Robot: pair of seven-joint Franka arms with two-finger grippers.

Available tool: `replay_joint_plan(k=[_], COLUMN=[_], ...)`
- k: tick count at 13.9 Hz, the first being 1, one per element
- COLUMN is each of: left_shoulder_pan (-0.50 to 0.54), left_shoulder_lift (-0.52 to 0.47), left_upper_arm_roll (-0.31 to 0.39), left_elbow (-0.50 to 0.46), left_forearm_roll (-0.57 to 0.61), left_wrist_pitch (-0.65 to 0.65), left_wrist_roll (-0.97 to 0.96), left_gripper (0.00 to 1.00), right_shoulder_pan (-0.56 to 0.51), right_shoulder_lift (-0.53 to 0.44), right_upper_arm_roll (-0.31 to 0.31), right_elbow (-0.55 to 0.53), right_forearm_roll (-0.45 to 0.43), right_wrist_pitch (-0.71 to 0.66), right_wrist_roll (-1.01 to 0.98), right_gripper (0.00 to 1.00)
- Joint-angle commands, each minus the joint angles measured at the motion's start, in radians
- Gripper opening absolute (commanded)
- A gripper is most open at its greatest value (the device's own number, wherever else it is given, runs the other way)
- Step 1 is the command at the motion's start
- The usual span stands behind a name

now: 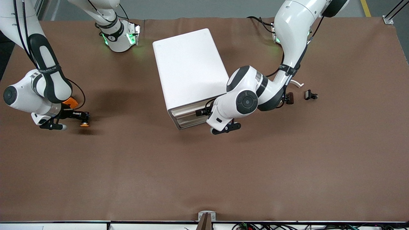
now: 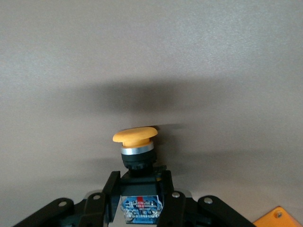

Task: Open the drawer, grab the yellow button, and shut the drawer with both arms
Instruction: 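Push the drawer shut with the left gripper while the right gripper lowers the button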

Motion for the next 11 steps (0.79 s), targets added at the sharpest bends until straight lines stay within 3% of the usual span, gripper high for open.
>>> replay_joint_plan(k=[1,3,5,6,8,11], left_shoulder_pan=[-0.009,-0.012,-0.018,-0.018,-0.021,-0.012], left_shoulder_lift=[-0.008,0.006,0.012,0.012,0.011,-0.003], left_upper_arm_roll=[-0.019,-0.019,-0.019,-0.019,-0.018,-0.007], left_elbow=[-0.01,-0.01,-0.009,-0.009,-0.007,-0.003], left_forearm_roll=[-0.035,-0.035,-0.035,-0.035,-0.033,-0.018], left_wrist_pitch=[-0.026,-0.031,-0.031,-0.031,-0.031,-0.031], left_wrist_roll=[0.001,-0.001,-0.001,-0.002,-0.002,0.001], left_gripper=[1.0,1.0,1.0,1.0,1.0,1.0], right_shoulder_pan=[-0.001,-0.001,0.004,0.007,0.033,0.096], right_shoulder_lift=[0.009,0.006,-0.002,-0.012,-0.049,-0.114], right_upper_arm_roll=[0.009,0.009,0.011,0.009,0.008,0.005], right_elbow=[-0.005,-0.003,0.01,0.033,0.075,0.077], right_forearm_roll=[0.016,0.016,0.014,0.014,0.01,-0.004], right_wrist_pitch=[0.013,0.003,-0.03,-0.087,-0.19,-0.208], right_wrist_roll=[-0.005,-0.005,-0.002,-0.002,0.007,0.091], right_gripper=[0.35,0.71,0.95,1.0,1.0,1.0])
